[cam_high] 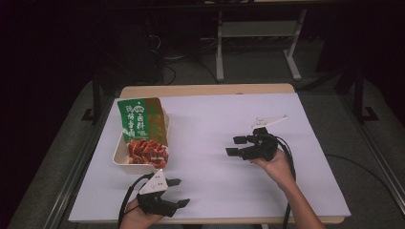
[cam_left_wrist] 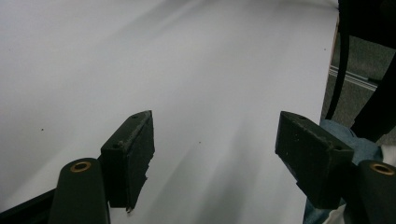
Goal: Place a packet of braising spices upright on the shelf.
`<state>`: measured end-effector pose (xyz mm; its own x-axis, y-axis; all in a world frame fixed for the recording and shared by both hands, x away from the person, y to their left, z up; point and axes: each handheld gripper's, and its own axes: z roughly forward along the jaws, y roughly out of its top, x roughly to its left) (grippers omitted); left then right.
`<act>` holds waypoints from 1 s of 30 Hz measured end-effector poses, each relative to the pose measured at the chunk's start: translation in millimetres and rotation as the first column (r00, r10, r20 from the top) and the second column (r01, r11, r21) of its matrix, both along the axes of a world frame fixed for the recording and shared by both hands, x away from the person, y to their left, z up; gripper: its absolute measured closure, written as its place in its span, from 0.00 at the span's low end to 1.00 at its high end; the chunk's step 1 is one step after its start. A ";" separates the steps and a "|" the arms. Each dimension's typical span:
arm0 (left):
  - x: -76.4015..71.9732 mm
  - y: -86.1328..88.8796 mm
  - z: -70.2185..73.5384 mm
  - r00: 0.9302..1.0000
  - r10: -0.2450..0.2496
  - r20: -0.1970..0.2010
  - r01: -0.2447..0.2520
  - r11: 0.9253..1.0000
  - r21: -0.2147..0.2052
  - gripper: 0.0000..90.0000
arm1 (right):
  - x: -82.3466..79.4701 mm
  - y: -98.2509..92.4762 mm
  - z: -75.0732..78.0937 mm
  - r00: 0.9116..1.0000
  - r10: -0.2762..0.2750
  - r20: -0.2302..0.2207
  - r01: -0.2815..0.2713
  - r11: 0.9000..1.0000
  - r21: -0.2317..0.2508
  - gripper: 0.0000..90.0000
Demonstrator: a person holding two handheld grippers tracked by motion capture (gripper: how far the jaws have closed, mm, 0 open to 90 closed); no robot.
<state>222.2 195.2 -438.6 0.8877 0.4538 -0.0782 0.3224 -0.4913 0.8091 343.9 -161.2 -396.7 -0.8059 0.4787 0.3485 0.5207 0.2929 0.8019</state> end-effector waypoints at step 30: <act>1.1 0.0 -0.9 1.000 0.003 -0.002 -0.003 1.000 0.010 0.31 | -36.6 -65.6 -20.2 0.996 -0.089 0.009 0.089 0.996 -0.009 0.35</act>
